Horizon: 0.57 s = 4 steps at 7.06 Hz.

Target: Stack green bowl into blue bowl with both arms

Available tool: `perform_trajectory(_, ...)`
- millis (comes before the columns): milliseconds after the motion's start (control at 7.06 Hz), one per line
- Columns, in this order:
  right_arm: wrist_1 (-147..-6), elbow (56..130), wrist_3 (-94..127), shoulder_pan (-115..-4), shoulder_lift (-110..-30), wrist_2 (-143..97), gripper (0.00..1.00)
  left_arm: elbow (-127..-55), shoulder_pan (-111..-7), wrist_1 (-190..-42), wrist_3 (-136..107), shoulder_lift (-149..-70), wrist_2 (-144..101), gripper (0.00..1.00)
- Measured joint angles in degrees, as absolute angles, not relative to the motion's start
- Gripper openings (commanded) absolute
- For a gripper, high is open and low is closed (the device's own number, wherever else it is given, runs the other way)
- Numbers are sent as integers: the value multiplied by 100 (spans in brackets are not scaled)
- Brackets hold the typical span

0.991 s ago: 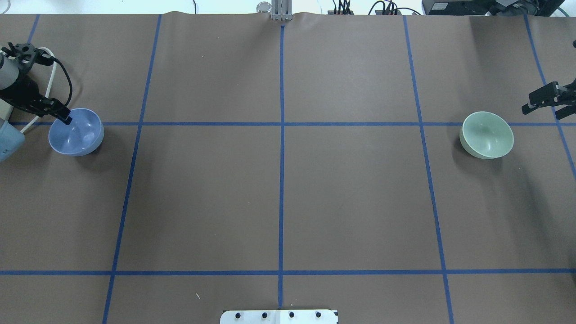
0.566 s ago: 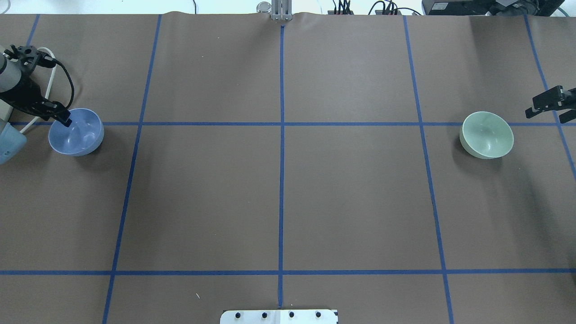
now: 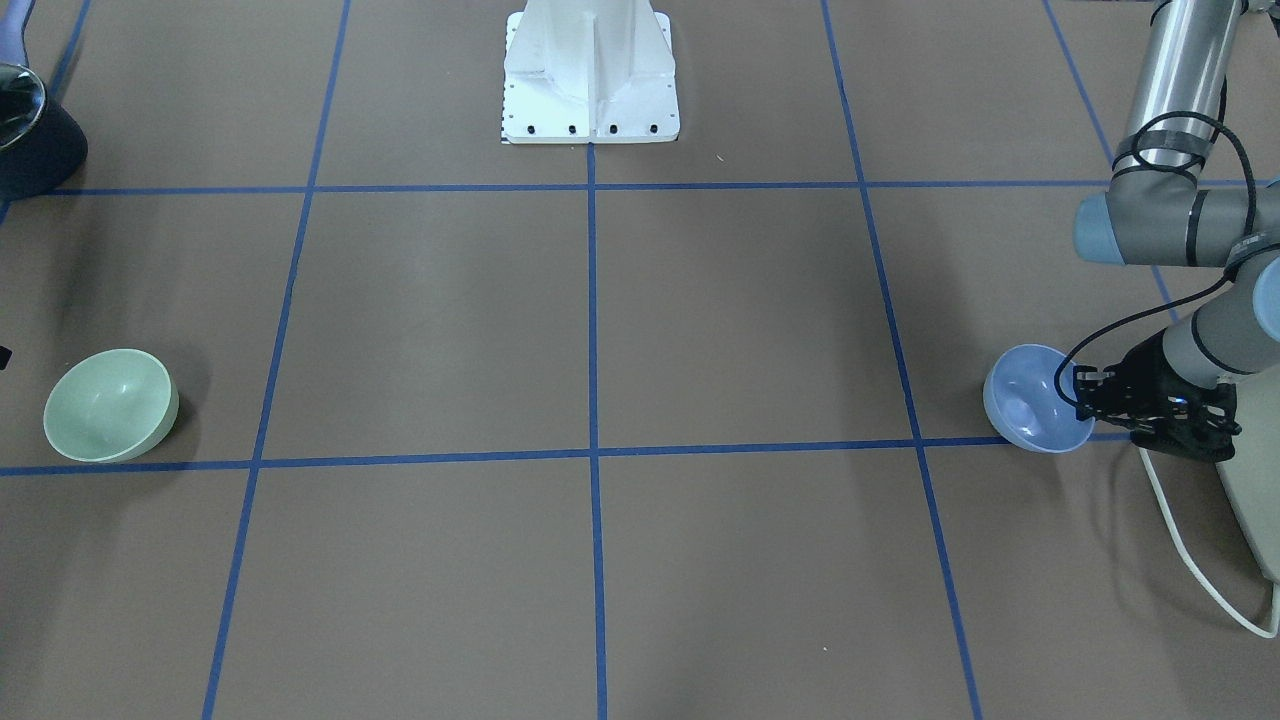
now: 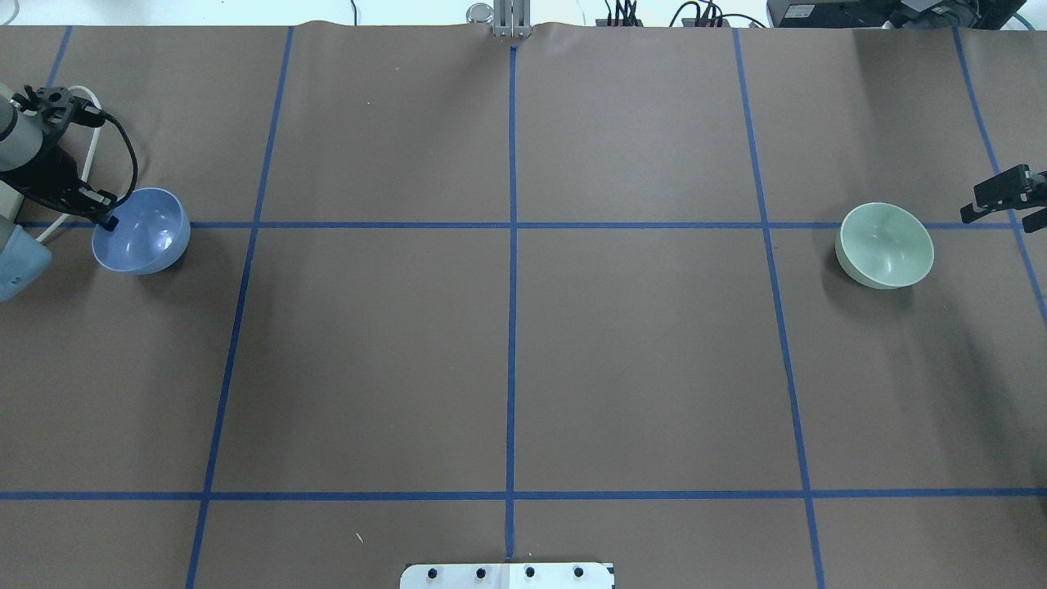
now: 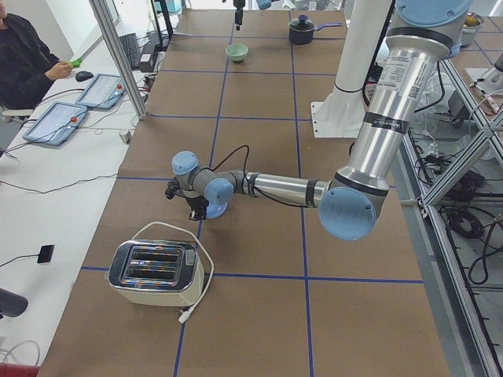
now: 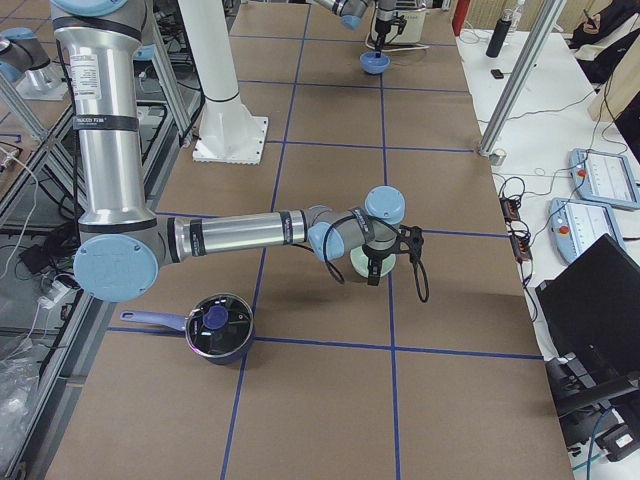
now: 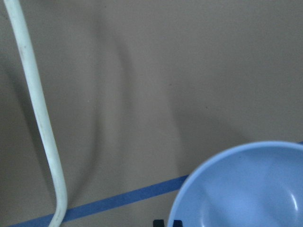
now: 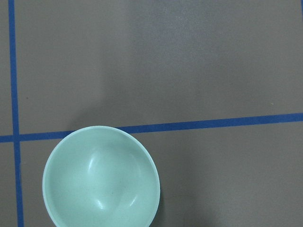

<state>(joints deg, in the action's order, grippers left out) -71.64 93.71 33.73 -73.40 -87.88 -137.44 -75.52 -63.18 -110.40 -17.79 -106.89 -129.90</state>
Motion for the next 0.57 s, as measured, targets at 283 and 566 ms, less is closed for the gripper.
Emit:
perform_trajectory(283, -7163, 9371, 3363, -7333, -8810, -13676, 100, -7589, -6294, -11029, -1794, -10714, -13005, 0)
perform_trajectory(566, -7163, 9362, 3343, -7324, -8849, -13551, 100, -7698, -6264, -10943, -1803, -10768, -13046, 0)
